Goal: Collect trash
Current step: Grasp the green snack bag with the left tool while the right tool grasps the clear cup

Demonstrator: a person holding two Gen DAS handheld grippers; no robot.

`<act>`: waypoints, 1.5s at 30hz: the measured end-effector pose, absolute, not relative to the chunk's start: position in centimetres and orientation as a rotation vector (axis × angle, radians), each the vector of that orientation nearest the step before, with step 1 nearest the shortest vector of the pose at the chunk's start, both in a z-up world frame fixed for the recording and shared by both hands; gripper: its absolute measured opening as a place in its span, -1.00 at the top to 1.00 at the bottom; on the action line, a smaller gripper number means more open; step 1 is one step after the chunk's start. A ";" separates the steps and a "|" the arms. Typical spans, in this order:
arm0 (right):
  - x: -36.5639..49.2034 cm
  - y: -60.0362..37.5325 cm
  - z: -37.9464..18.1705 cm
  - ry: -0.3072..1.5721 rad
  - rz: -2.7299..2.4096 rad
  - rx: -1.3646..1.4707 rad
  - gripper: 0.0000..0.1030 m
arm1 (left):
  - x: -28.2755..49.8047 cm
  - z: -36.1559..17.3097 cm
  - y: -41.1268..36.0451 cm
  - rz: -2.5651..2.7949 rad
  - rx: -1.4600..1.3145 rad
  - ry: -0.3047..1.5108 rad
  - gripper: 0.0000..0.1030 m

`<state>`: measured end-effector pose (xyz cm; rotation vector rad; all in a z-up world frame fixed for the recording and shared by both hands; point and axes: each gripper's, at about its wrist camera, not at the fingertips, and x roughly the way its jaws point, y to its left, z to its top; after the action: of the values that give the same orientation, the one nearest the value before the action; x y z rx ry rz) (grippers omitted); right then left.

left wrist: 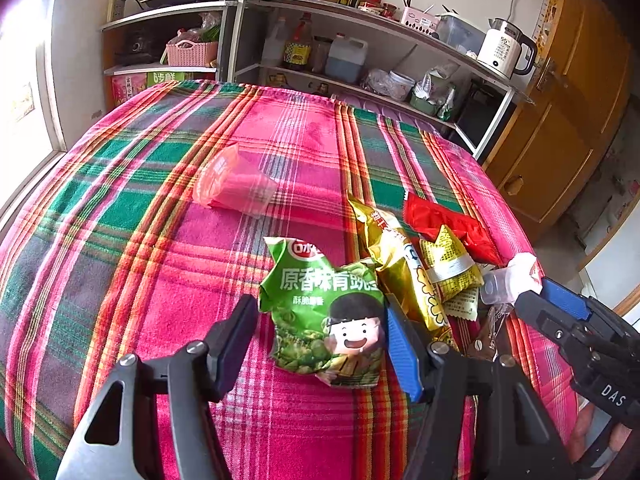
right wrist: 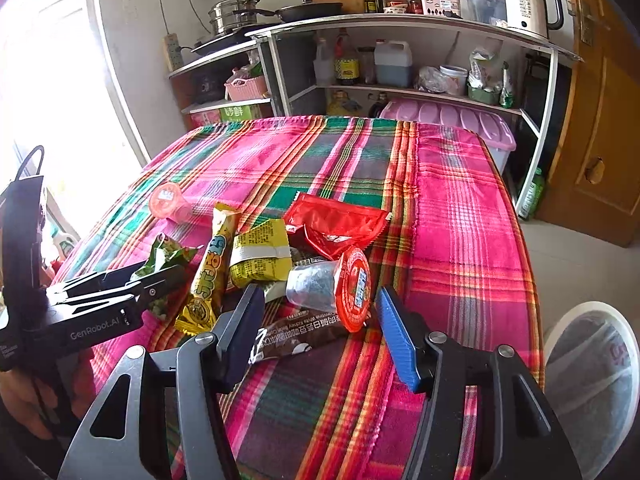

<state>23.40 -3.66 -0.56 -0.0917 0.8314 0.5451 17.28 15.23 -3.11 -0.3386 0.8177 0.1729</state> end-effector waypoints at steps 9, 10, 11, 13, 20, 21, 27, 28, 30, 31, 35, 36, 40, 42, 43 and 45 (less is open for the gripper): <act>25.0 -2.3 -1.8 0.853 0.511 -0.148 -0.15 | 17.1 -3.0 15.6 0.172 -0.341 0.811 0.05; 25.2 -2.3 -1.9 0.856 0.502 -0.154 -0.15 | 17.1 -2.9 15.6 0.171 -0.341 0.808 0.05; 25.3 -2.3 -2.0 0.862 0.492 -0.158 -0.15 | 17.0 -2.9 15.6 0.169 -0.340 0.805 0.07; 25.5 -2.4 -2.0 0.869 0.484 -0.151 -0.15 | 16.9 -2.7 15.5 0.159 -0.338 0.796 0.09; 25.2 -2.6 -1.9 0.863 0.481 -0.136 -0.01 | 16.2 -2.1 14.9 0.146 -0.308 0.763 0.11; 25.1 -2.7 -1.8 0.859 0.481 -0.127 0.00 | 16.0 -2.0 14.9 0.148 -0.304 0.759 0.12; 23.8 -4.0 -0.6 0.829 0.491 -0.072 0.00 | 14.5 -0.9 14.3 0.157 -0.279 0.722 0.13; 23.5 -4.3 -0.3 0.824 0.494 -0.065 0.00 | 14.3 -0.7 14.1 0.160 -0.272 0.712 0.13; 22.6 -4.7 0.2 0.811 0.502 -0.057 0.00 | 13.5 0.0 13.6 0.163 -0.255 0.691 0.13; 22.2 -5.0 0.5 0.804 0.505 -0.053 0.00 | 13.2 0.3 13.3 0.163 -0.247 0.682 0.13; 20.3 -6.3 1.5 0.780 0.510 -0.030 0.00 | 11.9 1.3 12.1 0.162 -0.223 0.656 0.13; 19.9 -6.7 1.7 0.774 0.511 -0.025 0.00 | 11.6 1.5 11.8 0.159 -0.220 0.653 0.13; 18.2 -8.5 2.7 0.749 0.506 -0.001 0.00 | 10.6 2.2 10.5 0.145 -0.207 0.638 0.13; 17.4 -9.3 3.0 0.741 0.502 0.009 0.00 | 10.1 2.6 9.8 0.133 -0.201 0.631 0.13; 17.0 -9.7 3.2 0.737 0.500 0.012 0.00 | 10.0 2.8 9.4 0.126 -0.198 0.628 0.13; 16.2 -10.6 3.5 0.728 0.494 0.020 0.00 | 9.7 3.2 8.6 0.112 -0.191 0.622 0.13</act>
<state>16.23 -10.61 3.49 0.0201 0.7279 0.4944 9.67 8.60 3.15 -0.1912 0.6221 0.1121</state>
